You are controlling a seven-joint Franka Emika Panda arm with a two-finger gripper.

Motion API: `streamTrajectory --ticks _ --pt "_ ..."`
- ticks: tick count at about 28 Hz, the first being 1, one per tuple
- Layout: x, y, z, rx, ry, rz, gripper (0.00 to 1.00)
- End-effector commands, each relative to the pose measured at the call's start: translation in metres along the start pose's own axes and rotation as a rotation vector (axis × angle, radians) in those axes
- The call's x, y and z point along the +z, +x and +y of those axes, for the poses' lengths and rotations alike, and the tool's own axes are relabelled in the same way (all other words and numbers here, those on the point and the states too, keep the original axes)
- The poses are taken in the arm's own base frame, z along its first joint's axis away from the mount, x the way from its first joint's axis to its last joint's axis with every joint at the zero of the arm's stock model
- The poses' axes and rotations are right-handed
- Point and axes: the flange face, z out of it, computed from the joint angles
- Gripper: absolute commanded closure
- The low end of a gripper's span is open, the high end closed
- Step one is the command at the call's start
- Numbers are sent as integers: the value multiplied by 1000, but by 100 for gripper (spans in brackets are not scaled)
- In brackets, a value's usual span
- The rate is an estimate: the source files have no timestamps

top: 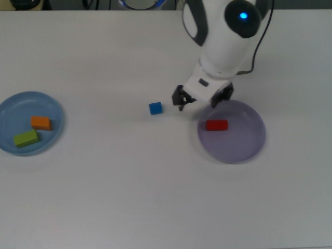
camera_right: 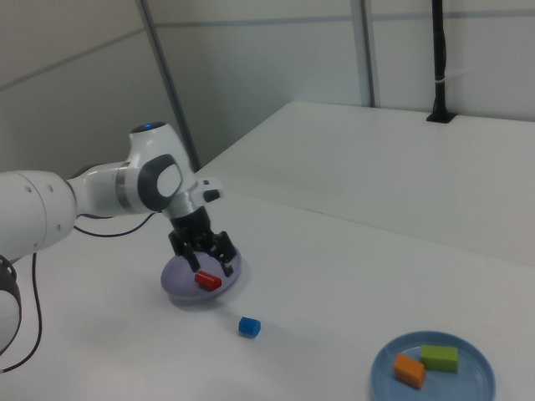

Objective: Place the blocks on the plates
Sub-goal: 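Move the gripper to the blue block and grasp it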

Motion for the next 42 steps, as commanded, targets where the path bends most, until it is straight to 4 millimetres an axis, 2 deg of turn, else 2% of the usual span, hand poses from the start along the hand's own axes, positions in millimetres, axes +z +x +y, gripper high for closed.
streamTrajectory --ticks 1,6,9,14,17,19,20,23,25,31,32,35,37,42 --pt "10 -13 47 21 -6 -54 0" --pt "43 -23 76 17 -4 -112 0" --pt "67 -22 81 9 -11 -139 0" --pt "76 -22 82 7 -16 -145 1" --pt "86 -22 82 1 -23 -160 20" --pt "87 -22 83 -8 -25 -160 39" --pt "86 -21 84 -17 -24 -159 61" --pt "86 -21 92 -13 -20 -158 88" --pt "86 -21 92 -25 -19 -158 100" --pt "80 -18 98 -22 -7 -146 100" --pt "68 -12 99 -19 -4 -122 100" --pt "55 -6 94 -19 5 -94 100" --pt "48 -3 90 -18 15 -80 100" --pt "33 5 61 -22 50 -31 100"
